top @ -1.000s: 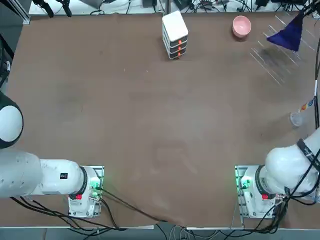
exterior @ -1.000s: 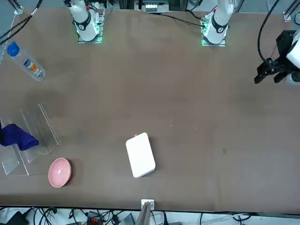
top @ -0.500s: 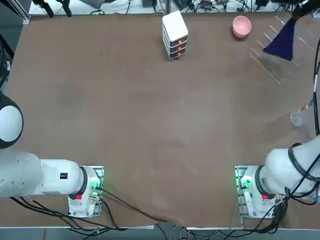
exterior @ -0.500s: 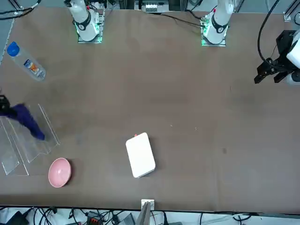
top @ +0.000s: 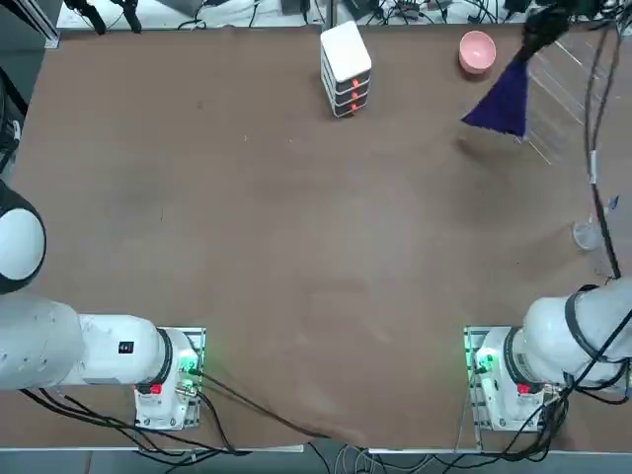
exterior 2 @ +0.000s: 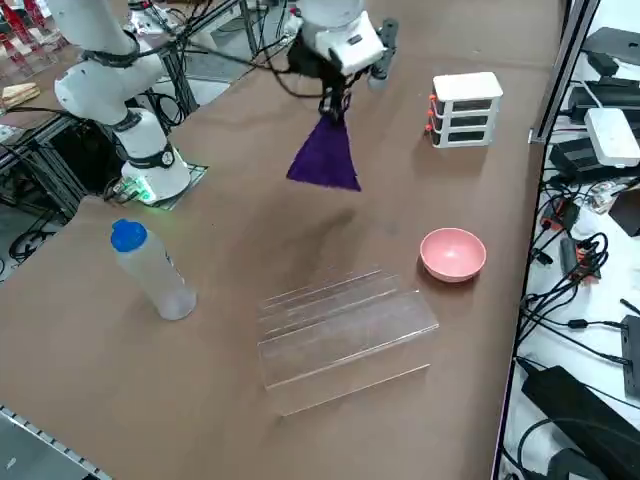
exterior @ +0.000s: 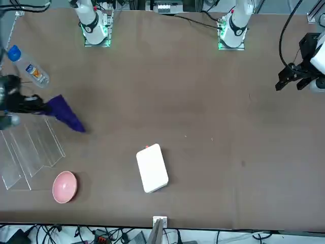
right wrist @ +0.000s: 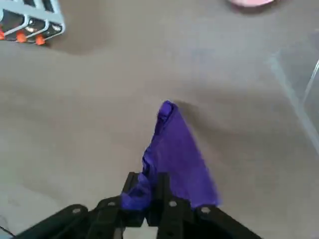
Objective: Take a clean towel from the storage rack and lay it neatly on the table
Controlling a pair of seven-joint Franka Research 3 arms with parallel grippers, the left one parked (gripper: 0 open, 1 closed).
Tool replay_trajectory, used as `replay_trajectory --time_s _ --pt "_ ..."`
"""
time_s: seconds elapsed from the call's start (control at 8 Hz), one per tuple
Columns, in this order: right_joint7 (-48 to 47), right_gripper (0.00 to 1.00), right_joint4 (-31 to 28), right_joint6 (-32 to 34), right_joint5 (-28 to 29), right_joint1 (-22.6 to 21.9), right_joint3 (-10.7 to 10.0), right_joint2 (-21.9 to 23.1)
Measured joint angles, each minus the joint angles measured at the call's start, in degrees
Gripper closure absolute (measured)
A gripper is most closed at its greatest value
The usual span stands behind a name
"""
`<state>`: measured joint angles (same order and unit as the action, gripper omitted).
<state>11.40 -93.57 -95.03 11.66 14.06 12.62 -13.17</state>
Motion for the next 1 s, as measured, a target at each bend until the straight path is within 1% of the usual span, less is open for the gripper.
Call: replay_trajectory --time_s 0.25,0.38,0.5,0.75,0.88,1.0 --pt "-9.3 0.97 -10.0 -7.1 0.0 -7.4 0.7 5.0" --pt "-13.2 0.97 -12.9 -8.3 0.1 -10.4 0.8 6.9" --pt "-16.3 0.97 -14.1 -8.3 0.4 -12.3 0.8 8.2" --pt "-18.0 0.97 -15.8 -8.6 1.6 -13.3 0.7 9.4" --pt "-17.7 0.97 -17.8 -10.5 1.7 -13.2 0.3 9.3" --pt "-16.5 0.97 -21.1 -14.3 1.7 -12.4 -0.2 9.0"
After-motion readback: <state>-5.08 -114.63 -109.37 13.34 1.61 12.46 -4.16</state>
